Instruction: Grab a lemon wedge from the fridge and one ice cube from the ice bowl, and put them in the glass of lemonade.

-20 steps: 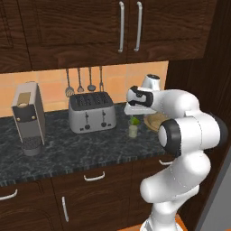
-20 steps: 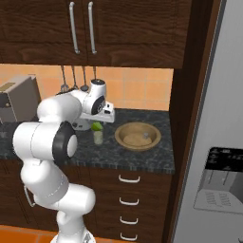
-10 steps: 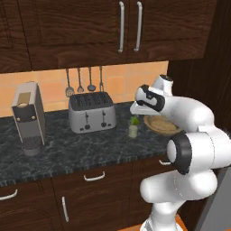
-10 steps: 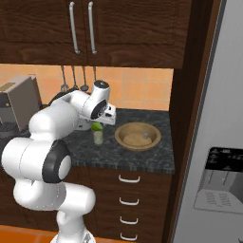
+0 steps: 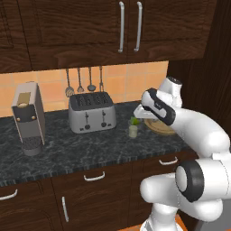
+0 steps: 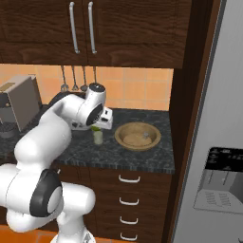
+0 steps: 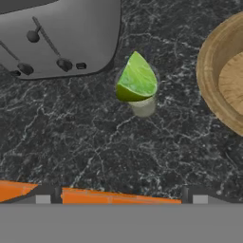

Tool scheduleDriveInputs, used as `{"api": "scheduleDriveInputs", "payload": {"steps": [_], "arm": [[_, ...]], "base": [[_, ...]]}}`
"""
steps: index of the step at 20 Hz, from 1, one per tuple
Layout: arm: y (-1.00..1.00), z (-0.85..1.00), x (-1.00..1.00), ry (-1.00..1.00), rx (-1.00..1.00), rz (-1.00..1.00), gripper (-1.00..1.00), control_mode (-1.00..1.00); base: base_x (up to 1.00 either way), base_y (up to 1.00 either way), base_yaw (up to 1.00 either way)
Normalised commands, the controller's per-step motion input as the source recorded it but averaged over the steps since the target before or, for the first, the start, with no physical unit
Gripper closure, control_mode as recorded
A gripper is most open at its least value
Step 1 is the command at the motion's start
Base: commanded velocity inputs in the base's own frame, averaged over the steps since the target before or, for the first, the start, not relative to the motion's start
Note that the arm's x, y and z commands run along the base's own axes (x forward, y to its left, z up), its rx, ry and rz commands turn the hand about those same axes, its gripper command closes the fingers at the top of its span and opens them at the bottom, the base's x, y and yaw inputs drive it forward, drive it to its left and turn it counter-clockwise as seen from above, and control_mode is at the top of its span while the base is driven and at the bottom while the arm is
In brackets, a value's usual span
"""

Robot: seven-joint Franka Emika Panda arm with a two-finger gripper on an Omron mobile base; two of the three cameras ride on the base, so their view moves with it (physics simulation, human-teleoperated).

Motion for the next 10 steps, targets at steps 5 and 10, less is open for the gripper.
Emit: {"api": "scheduleDriveInputs", "payload": {"steps": [5, 10], "arm": [[0.1, 0.32, -0.59, -0.02, 0.01, 0.01, -1.0, -1.0], [0.4, 0.4, -0.34, -0.05, 0.0, 0.01, -1.0, -1.0]], "base": [[0.0, 0.0, 0.0], [0.0, 0.0, 0.0]]}}
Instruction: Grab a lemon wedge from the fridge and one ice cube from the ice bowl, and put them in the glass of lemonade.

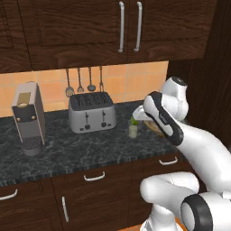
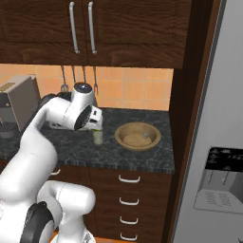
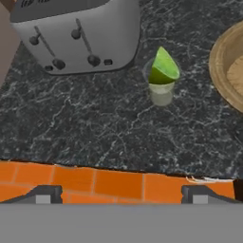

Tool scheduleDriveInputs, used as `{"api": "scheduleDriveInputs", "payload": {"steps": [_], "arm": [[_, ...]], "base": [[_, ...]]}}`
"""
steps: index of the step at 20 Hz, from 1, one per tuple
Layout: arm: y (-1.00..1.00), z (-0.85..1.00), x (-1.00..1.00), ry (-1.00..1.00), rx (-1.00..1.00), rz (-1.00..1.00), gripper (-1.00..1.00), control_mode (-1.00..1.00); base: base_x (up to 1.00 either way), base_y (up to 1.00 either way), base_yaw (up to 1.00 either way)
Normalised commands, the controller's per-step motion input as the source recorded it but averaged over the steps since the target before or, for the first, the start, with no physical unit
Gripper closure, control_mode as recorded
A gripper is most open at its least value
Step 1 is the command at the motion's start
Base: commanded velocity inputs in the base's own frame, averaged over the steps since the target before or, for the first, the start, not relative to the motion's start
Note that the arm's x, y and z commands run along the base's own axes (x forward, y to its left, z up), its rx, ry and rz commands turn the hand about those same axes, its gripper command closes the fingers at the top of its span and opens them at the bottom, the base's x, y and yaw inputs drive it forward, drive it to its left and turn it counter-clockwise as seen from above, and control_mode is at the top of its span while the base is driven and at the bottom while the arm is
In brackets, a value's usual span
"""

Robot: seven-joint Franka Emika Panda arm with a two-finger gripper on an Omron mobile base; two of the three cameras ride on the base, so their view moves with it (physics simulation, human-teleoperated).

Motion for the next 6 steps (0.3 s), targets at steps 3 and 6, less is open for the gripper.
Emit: {"api": "scheduleDriveInputs", "payload": {"steps": [3, 6], "arm": [[0.13, 0.29, -0.51, -0.19, 0.0, 0.0, -1.0, -1.0], [0.0, 0.15, -0.64, -0.28, 0.01, 0.0, -1.0, -1.0]], "base": [[0.0, 0.0, 0.0], [0.0, 0.0, 0.0]]}}
